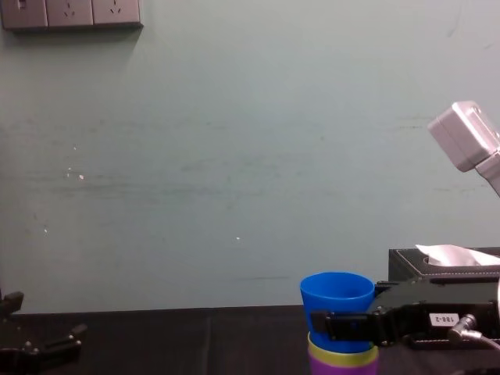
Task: Stack the three plastic cups sequentially using one hand.
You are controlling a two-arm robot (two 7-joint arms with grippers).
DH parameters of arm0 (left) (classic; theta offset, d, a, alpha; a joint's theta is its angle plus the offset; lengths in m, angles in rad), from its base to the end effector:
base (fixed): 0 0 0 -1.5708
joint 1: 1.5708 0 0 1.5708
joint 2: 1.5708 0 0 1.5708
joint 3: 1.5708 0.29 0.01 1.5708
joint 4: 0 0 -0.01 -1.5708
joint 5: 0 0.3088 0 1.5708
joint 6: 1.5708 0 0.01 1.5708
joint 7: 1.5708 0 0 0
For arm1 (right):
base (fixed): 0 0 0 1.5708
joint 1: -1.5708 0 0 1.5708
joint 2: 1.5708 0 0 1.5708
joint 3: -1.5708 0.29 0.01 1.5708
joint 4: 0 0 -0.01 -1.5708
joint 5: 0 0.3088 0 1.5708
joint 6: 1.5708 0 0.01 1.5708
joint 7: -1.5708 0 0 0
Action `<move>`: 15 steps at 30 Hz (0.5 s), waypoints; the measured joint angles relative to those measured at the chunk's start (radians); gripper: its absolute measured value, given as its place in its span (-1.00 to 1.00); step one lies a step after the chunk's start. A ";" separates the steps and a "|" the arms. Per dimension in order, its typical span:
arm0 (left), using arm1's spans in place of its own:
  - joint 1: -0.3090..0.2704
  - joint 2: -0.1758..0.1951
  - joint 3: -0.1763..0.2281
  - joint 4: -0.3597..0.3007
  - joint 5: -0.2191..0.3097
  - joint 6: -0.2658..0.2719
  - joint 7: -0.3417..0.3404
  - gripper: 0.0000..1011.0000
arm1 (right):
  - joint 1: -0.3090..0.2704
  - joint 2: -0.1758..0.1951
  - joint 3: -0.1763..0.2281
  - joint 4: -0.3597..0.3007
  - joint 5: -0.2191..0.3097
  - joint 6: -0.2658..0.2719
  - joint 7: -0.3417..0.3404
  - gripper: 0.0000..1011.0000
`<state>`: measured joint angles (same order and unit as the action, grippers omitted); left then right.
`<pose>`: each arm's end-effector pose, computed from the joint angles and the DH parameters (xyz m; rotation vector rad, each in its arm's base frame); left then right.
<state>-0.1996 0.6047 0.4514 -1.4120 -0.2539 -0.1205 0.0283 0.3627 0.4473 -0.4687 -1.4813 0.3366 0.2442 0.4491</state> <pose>0.3581 0.0827 -0.3022 0.3045 -0.2851 1.2480 0.4002 -0.0096 -0.2355 -0.2875 -0.0076 -0.7723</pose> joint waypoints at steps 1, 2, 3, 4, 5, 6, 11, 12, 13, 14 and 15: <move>0.000 0.000 0.000 0.000 0.000 0.000 0.000 1.00 | 0.000 0.000 0.000 0.000 0.000 0.000 0.000 0.43; 0.000 0.000 0.000 0.000 0.000 0.000 0.000 1.00 | 0.000 0.000 0.000 0.000 0.000 0.000 0.000 0.43; 0.000 0.000 0.000 0.000 0.000 0.000 0.000 1.00 | 0.000 0.000 0.000 0.000 0.000 0.000 0.000 0.43; 0.000 0.000 0.000 0.000 0.000 0.000 0.000 1.00 | 0.000 0.000 0.000 0.000 0.000 0.000 0.000 0.43; 0.000 0.000 0.000 0.000 0.000 0.000 0.000 1.00 | 0.000 0.000 0.000 -0.001 0.000 0.000 0.000 0.43; 0.000 0.000 0.000 0.000 0.000 0.000 0.000 1.00 | 0.000 0.000 0.000 -0.001 0.000 0.000 0.000 0.43; 0.000 0.000 0.000 0.000 0.000 0.000 0.000 1.00 | -0.001 0.001 0.000 -0.002 0.000 0.000 0.000 0.61; 0.000 0.000 0.000 0.000 0.000 0.000 0.000 1.00 | -0.001 0.001 0.000 -0.002 0.000 0.000 0.000 0.68; 0.000 0.000 0.000 0.000 0.000 0.000 0.000 1.00 | -0.001 0.001 0.000 -0.002 0.000 0.000 0.000 0.71; 0.000 0.000 0.000 0.000 0.000 0.000 0.000 1.00 | -0.001 0.001 0.001 -0.003 0.000 0.000 0.000 0.78; 0.000 0.000 0.000 0.000 0.000 0.000 0.000 1.00 | -0.001 0.001 0.001 -0.003 0.000 0.000 0.000 0.81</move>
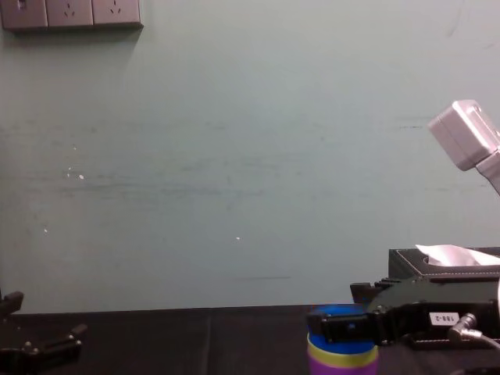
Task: Stack the three plastic cups sequentially using one hand.
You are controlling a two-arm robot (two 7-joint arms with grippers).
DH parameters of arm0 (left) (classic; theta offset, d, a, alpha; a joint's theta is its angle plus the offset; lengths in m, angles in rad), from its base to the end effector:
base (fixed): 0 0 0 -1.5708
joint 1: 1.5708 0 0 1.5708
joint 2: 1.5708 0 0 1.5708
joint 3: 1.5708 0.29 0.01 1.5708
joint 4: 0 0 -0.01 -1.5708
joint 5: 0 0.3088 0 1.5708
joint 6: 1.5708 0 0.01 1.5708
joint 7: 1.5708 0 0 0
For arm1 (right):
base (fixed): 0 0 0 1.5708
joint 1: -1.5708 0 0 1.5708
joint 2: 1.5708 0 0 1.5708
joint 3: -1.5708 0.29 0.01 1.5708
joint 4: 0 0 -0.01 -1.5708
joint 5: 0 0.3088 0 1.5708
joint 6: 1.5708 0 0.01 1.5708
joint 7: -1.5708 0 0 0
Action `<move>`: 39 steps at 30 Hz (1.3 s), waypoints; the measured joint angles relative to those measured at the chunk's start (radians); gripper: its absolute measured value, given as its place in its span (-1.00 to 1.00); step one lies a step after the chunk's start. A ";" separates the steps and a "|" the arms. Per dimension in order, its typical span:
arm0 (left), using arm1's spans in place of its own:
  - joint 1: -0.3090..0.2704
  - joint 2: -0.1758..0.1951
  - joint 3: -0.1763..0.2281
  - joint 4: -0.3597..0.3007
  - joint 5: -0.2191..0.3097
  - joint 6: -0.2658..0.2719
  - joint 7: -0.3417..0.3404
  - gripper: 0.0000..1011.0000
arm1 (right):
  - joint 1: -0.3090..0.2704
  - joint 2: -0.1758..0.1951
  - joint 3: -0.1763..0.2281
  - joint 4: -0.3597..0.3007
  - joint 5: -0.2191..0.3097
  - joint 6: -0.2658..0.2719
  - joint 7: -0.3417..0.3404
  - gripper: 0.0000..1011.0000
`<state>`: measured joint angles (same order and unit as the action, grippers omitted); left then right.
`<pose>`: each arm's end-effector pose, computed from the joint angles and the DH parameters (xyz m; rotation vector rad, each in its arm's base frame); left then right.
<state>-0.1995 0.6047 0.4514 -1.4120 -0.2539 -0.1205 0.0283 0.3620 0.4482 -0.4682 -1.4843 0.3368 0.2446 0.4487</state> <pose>0.3581 0.0827 -0.3023 0.3045 -0.2850 1.2480 0.3999 -0.0096 -0.2349 -0.2867 -0.0091 -0.7722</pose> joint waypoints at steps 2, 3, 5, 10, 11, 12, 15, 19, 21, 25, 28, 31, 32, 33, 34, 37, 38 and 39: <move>0.000 0.000 0.000 0.000 0.000 0.000 0.000 1.00 | 0.000 0.000 0.000 0.000 0.000 0.000 0.000 0.90; 0.000 0.000 0.000 0.000 0.000 0.000 0.000 1.00 | 0.000 0.000 0.000 0.000 0.000 0.000 0.000 0.96; 0.000 0.000 0.000 0.000 0.000 0.000 0.000 1.00 | 0.000 0.000 0.000 -0.001 0.000 0.000 0.000 0.99; 0.000 0.000 0.000 0.000 0.000 0.000 0.000 1.00 | 0.000 0.001 0.000 -0.001 0.000 0.001 0.000 0.99; 0.000 0.000 0.000 0.000 0.000 0.000 0.000 1.00 | 0.000 0.001 0.000 -0.001 0.000 0.001 0.000 0.99; 0.000 0.000 0.000 0.000 0.000 0.000 0.000 1.00 | 0.000 0.001 0.000 -0.001 0.000 0.001 0.000 0.99; 0.000 0.000 0.000 0.000 0.000 0.000 0.000 1.00 | 0.000 0.001 0.000 -0.002 0.000 0.001 0.000 0.99; 0.000 0.000 0.000 0.000 0.000 0.000 0.000 1.00 | 0.000 0.001 0.000 -0.002 0.000 0.001 0.000 0.99; 0.000 0.000 0.000 0.000 0.000 0.000 0.000 1.00 | 0.000 0.001 0.000 -0.002 0.000 0.001 0.000 0.99; 0.000 0.000 0.000 0.000 0.000 0.000 0.000 1.00 | -0.029 0.013 0.020 -0.042 -0.003 -0.020 -0.016 0.99; 0.000 0.000 0.000 0.000 0.000 0.000 0.000 1.00 | -0.060 0.030 0.052 -0.088 0.004 -0.036 -0.028 0.99; 0.000 0.000 0.000 0.000 0.000 0.000 0.000 1.00 | -0.085 0.047 0.081 -0.117 0.015 -0.048 -0.035 0.99; 0.000 0.000 0.000 0.000 0.000 0.000 0.000 1.00 | -0.092 0.051 0.089 -0.124 0.018 -0.051 -0.037 0.99; 0.000 0.000 0.000 0.000 0.000 0.000 0.000 1.00 | -0.099 0.056 0.097 -0.131 0.021 -0.054 -0.039 0.99; 0.000 0.000 0.000 0.000 0.000 0.000 0.000 1.00 | -0.105 0.060 0.105 -0.137 0.025 -0.057 -0.040 0.99; 0.000 0.000 0.000 0.000 0.000 0.000 0.000 1.00 | -0.137 0.081 0.144 -0.157 0.032 -0.070 -0.057 0.99; 0.000 0.000 0.000 0.000 0.000 0.000 0.000 1.00 | -0.137 0.081 0.144 -0.157 0.032 -0.070 -0.057 0.99; 0.000 0.000 0.000 0.000 0.000 0.000 0.000 1.00 | -0.149 0.088 0.159 -0.162 0.034 -0.075 -0.064 0.99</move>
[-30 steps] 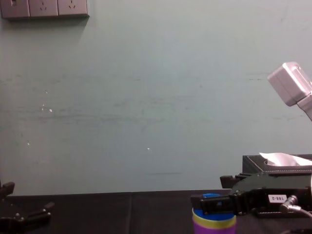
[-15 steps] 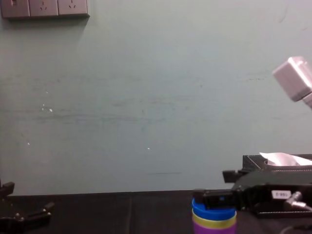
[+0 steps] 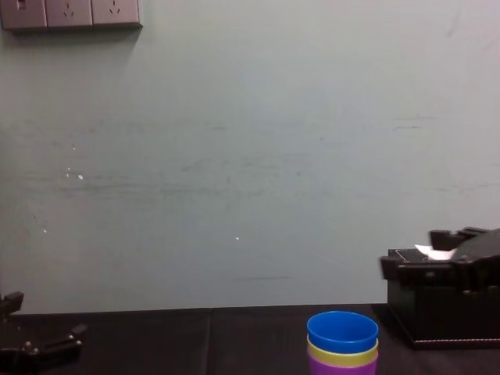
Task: Stack the three plastic cups sequentially using one hand.
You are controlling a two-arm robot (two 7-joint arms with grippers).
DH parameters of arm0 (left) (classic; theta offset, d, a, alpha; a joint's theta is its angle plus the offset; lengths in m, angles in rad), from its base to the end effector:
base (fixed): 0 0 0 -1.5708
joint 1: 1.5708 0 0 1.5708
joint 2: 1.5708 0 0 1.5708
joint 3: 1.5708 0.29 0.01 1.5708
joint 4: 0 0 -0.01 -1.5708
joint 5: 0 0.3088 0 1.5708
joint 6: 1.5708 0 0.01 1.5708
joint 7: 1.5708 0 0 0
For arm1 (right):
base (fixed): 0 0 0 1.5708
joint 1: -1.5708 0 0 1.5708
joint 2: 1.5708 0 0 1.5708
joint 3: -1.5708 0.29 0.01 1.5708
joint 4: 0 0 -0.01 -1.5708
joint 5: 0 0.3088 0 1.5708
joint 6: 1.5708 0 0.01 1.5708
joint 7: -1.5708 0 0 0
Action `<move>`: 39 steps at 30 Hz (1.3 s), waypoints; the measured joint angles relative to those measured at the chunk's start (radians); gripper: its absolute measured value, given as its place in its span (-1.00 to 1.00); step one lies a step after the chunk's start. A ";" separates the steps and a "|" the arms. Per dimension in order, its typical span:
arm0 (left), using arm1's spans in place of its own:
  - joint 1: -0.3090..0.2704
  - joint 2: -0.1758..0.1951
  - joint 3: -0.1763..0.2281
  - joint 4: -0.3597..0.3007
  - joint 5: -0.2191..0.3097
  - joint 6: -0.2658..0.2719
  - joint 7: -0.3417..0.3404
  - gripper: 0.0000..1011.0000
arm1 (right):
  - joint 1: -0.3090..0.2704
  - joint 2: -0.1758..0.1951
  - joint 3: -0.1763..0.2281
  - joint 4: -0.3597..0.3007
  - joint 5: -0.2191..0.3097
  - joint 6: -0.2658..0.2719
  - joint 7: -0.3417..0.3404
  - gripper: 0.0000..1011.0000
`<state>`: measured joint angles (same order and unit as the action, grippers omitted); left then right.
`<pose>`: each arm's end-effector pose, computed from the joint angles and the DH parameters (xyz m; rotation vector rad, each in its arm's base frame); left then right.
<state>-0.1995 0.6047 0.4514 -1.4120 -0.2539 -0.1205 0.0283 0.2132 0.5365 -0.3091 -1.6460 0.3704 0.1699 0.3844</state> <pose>0.3581 0.0827 -0.3023 0.3045 -0.2850 1.2480 0.3671 -0.0555 -0.2172 -0.1939 -0.0990 -0.9061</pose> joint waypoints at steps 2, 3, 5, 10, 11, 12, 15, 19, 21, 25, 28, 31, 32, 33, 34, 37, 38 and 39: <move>0.000 0.000 0.000 0.000 0.000 0.000 0.000 1.00 | -0.016 0.009 0.021 -0.002 -0.001 -0.008 -0.013 0.99; 0.000 0.000 0.000 0.000 0.000 0.000 0.000 1.00 | -0.022 0.012 0.030 -0.002 -0.002 -0.012 -0.019 0.99; 0.000 0.000 0.000 0.000 0.000 0.000 0.000 1.00 | -0.037 0.017 0.052 0.002 -0.011 -0.023 -0.038 0.99; 0.000 0.000 0.000 0.000 0.000 0.000 0.000 1.00 | -0.053 0.015 0.079 0.039 -0.059 -0.050 -0.085 0.99; 0.000 0.000 0.000 0.000 0.000 0.000 0.000 1.00 | -0.055 0.013 0.081 0.048 -0.074 -0.055 -0.099 0.99; 0.000 0.000 0.000 0.000 0.000 0.000 0.000 1.00 | -0.057 0.008 0.080 0.065 -0.108 -0.065 -0.129 0.99; 0.000 0.000 0.000 0.000 0.000 0.000 0.000 1.00 | -0.052 0.000 0.075 0.103 -0.156 -0.071 -0.162 0.99; 0.000 0.000 0.000 0.000 0.000 0.000 0.000 1.00 | -0.039 -0.012 0.063 0.145 -0.201 -0.076 -0.186 0.99; 0.000 0.000 0.000 0.000 0.000 0.000 0.000 1.00 | -0.023 -0.024 0.053 0.180 -0.231 -0.067 -0.194 0.99; 0.000 0.000 0.000 0.000 0.000 0.000 0.000 1.00 | -0.023 -0.024 0.052 0.181 -0.232 -0.066 -0.195 0.99; 0.000 0.000 0.000 0.000 0.000 0.000 0.000 1.00 | -0.024 -0.023 0.053 0.178 -0.230 -0.066 -0.195 0.99; 0.000 0.000 0.000 0.000 0.000 0.000 0.000 1.00 | -0.026 -0.022 0.055 0.174 -0.229 -0.068 -0.194 0.99; 0.000 0.000 0.000 0.000 0.000 0.000 0.000 1.00 | -0.026 -0.022 0.055 0.174 -0.228 -0.068 -0.194 0.99; 0.000 0.000 0.000 0.000 0.000 0.000 0.000 1.00 | -0.027 -0.022 0.055 0.173 -0.228 -0.068 -0.194 0.99; 0.000 0.000 0.000 0.000 0.000 0.000 0.000 1.00 | -0.027 -0.022 0.055 0.173 -0.228 -0.068 -0.194 0.99; 0.000 0.000 0.000 0.000 0.000 0.000 0.000 1.00 | -0.028 -0.021 0.056 0.171 -0.226 -0.069 -0.194 0.99; 0.000 0.000 0.000 0.000 0.000 0.000 0.000 1.00 | -0.028 -0.021 0.056 0.171 -0.226 -0.069 -0.194 0.99; 0.000 0.000 0.000 0.000 0.000 0.000 0.000 1.00 | -0.028 -0.021 0.056 0.171 -0.225 -0.069 -0.194 0.99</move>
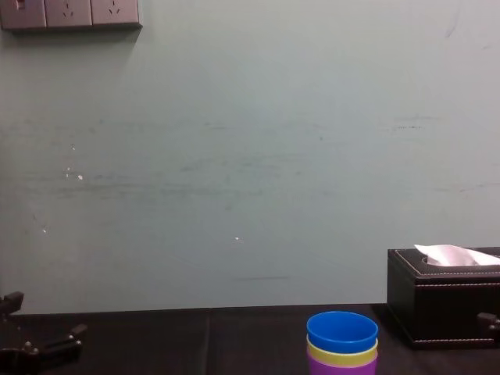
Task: Stack the three plastic cups sequentially using one hand.
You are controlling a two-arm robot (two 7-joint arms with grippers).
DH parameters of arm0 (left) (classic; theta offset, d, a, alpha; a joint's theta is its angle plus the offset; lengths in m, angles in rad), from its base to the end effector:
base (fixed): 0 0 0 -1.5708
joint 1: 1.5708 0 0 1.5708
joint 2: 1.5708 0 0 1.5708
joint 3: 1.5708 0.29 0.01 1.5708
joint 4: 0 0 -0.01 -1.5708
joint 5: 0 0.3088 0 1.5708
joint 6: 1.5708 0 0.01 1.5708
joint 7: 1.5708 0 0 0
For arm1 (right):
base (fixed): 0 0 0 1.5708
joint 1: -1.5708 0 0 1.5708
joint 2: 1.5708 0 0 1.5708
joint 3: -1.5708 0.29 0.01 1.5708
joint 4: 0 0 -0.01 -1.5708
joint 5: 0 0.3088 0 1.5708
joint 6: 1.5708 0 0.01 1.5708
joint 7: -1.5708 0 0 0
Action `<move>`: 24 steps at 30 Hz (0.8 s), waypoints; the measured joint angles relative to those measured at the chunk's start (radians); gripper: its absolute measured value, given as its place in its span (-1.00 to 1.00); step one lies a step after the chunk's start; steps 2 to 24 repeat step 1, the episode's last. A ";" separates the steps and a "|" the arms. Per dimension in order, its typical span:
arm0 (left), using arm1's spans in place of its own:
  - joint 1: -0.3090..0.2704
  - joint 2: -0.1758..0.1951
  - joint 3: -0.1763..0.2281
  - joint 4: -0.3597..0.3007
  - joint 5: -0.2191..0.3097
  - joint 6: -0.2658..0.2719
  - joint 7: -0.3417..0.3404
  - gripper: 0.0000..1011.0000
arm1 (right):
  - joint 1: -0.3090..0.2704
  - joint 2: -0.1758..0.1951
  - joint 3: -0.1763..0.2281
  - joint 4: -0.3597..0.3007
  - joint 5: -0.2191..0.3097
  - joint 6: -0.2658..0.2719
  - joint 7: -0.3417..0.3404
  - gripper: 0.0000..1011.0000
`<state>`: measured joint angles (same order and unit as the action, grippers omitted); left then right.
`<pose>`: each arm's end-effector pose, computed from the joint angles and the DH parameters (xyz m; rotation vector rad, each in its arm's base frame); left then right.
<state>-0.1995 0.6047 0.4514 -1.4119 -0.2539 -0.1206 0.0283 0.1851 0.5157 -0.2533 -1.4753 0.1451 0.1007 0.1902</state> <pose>0.3581 0.0827 -0.3023 0.3045 -0.2850 1.2480 0.3709 -0.0922 -0.2649 -0.3939 -0.2012 -1.2063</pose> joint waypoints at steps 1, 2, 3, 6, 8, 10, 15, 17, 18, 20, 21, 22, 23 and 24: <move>0.000 0.000 0.000 0.000 0.000 0.000 0.000 1.00 | 0.000 0.000 0.000 0.000 0.000 0.000 0.000 0.99; 0.000 0.000 0.000 0.000 0.000 0.000 0.000 1.00 | 0.000 0.000 0.000 0.000 0.000 0.000 0.000 0.99; 0.000 0.000 0.000 0.000 0.000 0.000 0.000 1.00 | 0.000 0.000 0.000 0.000 0.000 0.000 0.000 0.99; 0.000 0.000 0.000 0.000 0.000 0.000 0.000 1.00 | 0.000 0.000 0.000 0.000 0.000 0.000 0.000 0.99; 0.000 0.000 0.000 0.000 0.000 0.000 0.000 1.00 | 0.000 0.000 0.000 0.000 0.000 0.000 0.000 0.99; 0.000 0.000 0.000 0.000 0.000 0.000 0.000 1.00 | 0.000 0.000 0.000 0.000 0.000 0.000 0.000 0.99; 0.000 0.000 0.000 0.000 0.000 0.000 0.000 1.00 | 0.000 0.000 0.000 0.000 0.000 0.000 0.000 0.99; 0.000 0.000 0.000 0.000 0.000 0.000 0.000 1.00 | 0.000 0.000 0.000 0.000 0.000 0.000 0.000 0.99; 0.000 0.000 0.000 0.000 0.000 0.000 0.000 1.00 | 0.000 0.000 0.000 0.000 0.000 0.000 0.000 0.99; 0.000 0.000 0.000 0.000 0.000 0.000 0.000 1.00 | 0.000 0.000 0.000 0.000 0.000 0.000 0.000 0.99; 0.000 0.000 0.000 0.000 0.000 0.000 0.000 1.00 | 0.000 0.000 0.000 0.000 0.000 0.000 0.000 0.99; 0.000 0.000 0.000 0.000 0.000 0.000 0.000 1.00 | 0.000 0.000 0.000 0.000 0.000 0.000 0.000 0.99; 0.000 0.000 0.000 0.000 0.000 0.000 0.000 1.00 | 0.000 0.000 0.000 0.000 0.000 0.000 0.000 0.99; 0.000 0.000 0.000 0.000 0.000 0.000 0.000 1.00 | 0.000 0.000 0.000 0.000 0.000 0.000 0.000 0.99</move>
